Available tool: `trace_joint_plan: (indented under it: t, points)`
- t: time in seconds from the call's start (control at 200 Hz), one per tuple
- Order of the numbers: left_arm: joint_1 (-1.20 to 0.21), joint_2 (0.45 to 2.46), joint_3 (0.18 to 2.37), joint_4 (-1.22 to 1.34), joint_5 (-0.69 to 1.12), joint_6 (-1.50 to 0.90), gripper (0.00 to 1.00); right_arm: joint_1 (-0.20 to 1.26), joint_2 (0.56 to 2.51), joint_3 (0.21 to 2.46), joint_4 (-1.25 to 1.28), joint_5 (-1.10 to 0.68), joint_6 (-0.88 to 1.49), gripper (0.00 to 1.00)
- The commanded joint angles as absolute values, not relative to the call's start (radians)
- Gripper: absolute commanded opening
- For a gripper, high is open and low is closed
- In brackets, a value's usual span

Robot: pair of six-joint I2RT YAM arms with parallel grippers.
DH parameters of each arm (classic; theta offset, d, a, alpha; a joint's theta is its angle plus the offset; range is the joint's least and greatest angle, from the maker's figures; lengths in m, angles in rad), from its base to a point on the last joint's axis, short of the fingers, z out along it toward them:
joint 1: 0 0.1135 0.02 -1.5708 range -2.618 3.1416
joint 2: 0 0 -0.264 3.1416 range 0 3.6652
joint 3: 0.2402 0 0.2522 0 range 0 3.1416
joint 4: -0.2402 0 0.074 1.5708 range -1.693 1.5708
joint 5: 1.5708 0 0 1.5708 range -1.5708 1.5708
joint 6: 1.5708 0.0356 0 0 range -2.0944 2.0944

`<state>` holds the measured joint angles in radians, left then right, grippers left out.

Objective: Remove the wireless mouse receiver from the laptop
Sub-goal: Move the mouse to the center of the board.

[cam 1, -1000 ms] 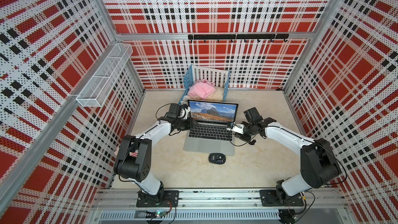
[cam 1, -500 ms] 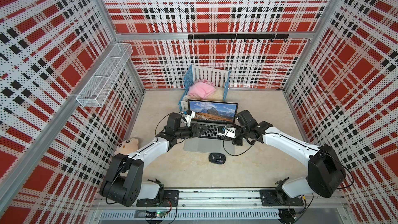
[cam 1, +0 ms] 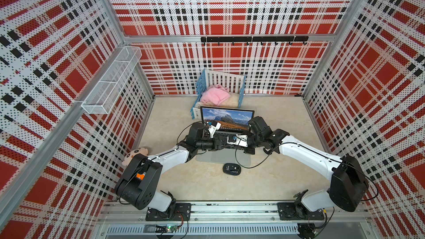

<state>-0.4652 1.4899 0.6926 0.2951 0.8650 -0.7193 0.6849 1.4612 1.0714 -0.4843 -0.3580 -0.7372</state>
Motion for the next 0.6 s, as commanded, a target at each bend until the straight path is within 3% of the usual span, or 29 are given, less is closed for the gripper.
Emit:
trace_joint_plan:
  t: [0.0, 0.596]
  points:
    - [-0.476, 1.508, 0.726, 0.342, 0.891, -0.723, 0.42, 0.695, 1.45, 1.092, -0.479, -0.351, -0.724, 0.08]
    - [-0.483, 1.535, 0.721, 0.341, 0.924, -0.71, 0.31, 0.699, 1.48, 1.108, -0.471, -0.334, -0.724, 0.08]
